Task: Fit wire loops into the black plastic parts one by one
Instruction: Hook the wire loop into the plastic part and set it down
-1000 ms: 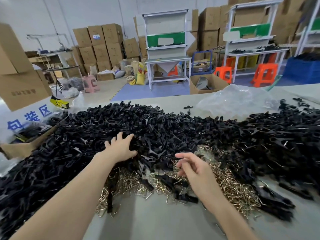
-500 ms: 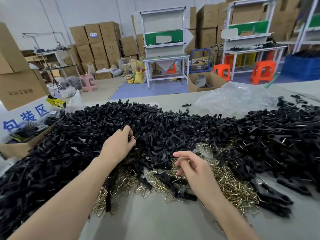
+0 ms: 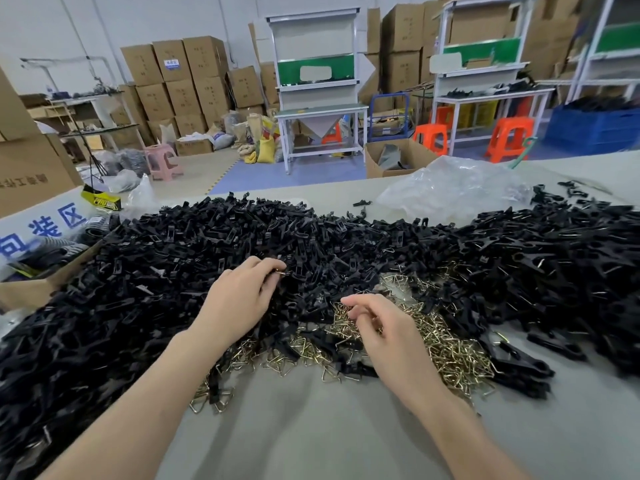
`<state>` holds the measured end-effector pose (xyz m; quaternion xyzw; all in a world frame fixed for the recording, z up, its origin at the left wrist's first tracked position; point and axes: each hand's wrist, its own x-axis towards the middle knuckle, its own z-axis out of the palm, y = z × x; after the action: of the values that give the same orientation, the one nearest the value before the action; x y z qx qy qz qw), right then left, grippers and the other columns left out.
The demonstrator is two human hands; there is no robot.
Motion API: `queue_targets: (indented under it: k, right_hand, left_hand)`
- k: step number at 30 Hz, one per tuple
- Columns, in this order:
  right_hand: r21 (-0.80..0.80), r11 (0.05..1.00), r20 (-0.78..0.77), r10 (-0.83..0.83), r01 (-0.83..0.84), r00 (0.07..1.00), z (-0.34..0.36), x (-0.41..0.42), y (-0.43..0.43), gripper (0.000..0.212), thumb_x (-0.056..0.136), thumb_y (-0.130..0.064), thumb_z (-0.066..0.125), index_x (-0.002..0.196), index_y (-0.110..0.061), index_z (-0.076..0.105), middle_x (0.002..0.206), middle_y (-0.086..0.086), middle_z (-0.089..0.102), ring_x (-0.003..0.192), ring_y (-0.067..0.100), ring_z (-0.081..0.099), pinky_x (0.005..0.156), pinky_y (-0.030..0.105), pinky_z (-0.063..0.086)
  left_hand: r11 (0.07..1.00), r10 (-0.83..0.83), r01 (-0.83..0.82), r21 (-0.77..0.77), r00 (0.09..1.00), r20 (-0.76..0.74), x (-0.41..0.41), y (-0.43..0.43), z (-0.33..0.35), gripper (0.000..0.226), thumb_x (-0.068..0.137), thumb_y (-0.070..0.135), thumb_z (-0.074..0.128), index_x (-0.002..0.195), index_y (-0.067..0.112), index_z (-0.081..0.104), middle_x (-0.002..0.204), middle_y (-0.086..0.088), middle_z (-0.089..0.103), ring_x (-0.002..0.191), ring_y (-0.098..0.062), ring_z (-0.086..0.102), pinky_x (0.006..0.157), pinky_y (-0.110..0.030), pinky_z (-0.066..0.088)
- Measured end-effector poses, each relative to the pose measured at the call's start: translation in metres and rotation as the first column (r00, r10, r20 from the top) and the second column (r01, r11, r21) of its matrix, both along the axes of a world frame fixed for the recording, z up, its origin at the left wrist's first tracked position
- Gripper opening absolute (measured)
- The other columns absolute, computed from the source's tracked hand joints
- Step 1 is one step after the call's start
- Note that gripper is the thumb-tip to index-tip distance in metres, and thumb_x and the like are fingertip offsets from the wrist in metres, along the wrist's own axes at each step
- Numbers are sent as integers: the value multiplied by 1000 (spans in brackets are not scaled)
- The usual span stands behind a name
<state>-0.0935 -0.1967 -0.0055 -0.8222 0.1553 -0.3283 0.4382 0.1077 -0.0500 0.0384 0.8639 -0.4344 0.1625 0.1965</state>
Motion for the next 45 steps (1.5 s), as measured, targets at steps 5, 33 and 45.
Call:
queue_targets:
  k: [5, 33, 45]
  right_hand:
    - [259, 957, 52, 119, -129, 991, 6, 7, 2, 30, 103, -28, 56, 128, -45, 59, 110, -24, 70, 100, 0, 67, 87, 13, 51]
    - [806, 495, 213, 271, -325, 939, -6, 22, -9, 33, 92, 1, 64, 120, -14, 72, 105, 9, 70, 96, 17, 64, 88, 28, 55]
    - [822, 417, 314, 235, -387, 920, -5, 22, -16, 30, 76, -12, 77, 105, -8, 68, 96, 6, 74, 95, 18, 72, 79, 27, 59]
  left_hand:
    - [787, -177, -63, -614, 930, -323, -61, -7, -21, 20, 103, 32, 49, 117, 42, 58, 85, 10, 64, 65, -3, 54, 59, -13, 40]
    - [908, -271, 138, -396, 914, -302, -104, -24, -61, 42, 95, 23, 66, 127, 48, 53, 109, 24, 57, 91, -2, 61, 73, -28, 53]
    - [906, -316, 203, -370, 907, -278, -108, -23, -60, 46, 100, 29, 49, 141, 48, 43, 121, 26, 51, 99, 0, 61, 78, -27, 54]
